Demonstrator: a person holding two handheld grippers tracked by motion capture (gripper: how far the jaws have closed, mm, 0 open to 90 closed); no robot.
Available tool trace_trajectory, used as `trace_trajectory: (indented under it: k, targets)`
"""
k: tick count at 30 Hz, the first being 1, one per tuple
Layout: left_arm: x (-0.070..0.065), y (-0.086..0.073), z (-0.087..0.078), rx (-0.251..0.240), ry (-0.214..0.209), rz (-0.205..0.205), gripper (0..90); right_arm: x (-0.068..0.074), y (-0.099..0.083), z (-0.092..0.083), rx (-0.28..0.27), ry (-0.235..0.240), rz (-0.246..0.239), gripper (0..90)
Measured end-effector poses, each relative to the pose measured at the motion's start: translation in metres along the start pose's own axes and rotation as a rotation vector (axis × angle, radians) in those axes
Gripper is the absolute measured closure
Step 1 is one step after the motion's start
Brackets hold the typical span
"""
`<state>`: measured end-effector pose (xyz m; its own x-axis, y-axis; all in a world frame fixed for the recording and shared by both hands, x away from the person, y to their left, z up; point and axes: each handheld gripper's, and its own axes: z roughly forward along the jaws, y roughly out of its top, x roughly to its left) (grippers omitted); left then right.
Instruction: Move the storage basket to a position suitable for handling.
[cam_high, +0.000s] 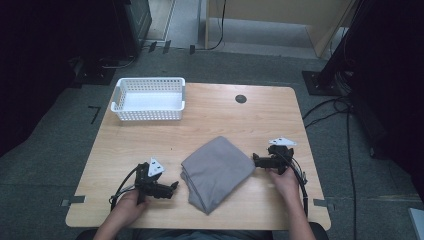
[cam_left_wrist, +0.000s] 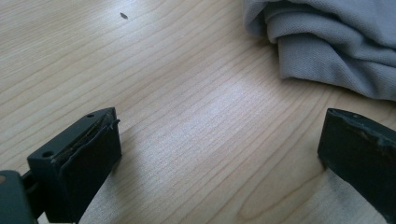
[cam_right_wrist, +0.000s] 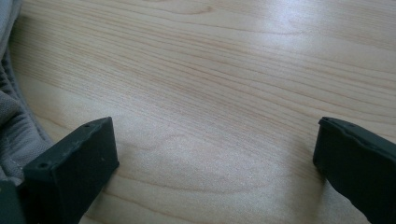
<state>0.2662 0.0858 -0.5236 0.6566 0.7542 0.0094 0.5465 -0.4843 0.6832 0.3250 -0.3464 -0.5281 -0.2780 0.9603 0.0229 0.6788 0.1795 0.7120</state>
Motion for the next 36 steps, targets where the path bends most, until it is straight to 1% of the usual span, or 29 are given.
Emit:
trace_trajectory:
  k: [16, 30, 32, 34, 35, 36]
  targets:
    - [-0.0001, 0.0001, 0.0002, 0.0, 0.0, -0.001, 0.0, 0.0021, 0.0006, 0.0005, 0.0, -0.005, 0.009, 0.0]
    - [-0.0001, 0.0001, 0.0002, 0.0, 0.0, -0.001, 0.0, 0.0026, 0.0004, 0.0001, -0.003, 0.0, 0.005, 0.6]
    - [-0.0001, 0.0002, 0.0002, 0.001, 0.0, 0.0, 0.0, 0.0027, 0.0002, -0.0002, -0.007, 0.001, 0.001, 3.0]
    - [-0.0001, 0.0001, 0.0002, 0.0, 0.0, -0.001, 0.0, 0.0037, -0.0006, -0.0034, -0.022, 0.01, -0.004, 15.2]
    - [-0.0001, 0.0001, 0.0002, 0.0, 0.0, -0.001, 0.0, 0.0037, -0.0006, -0.0034, -0.022, 0.01, -0.004, 15.2]
    - [0.0, 0.0002, 0.0002, 0.0, 0.0, 0.0, 0.0, 0.0045, -0.0002, -0.0057, -0.021, 0.014, -0.009, 19.4]
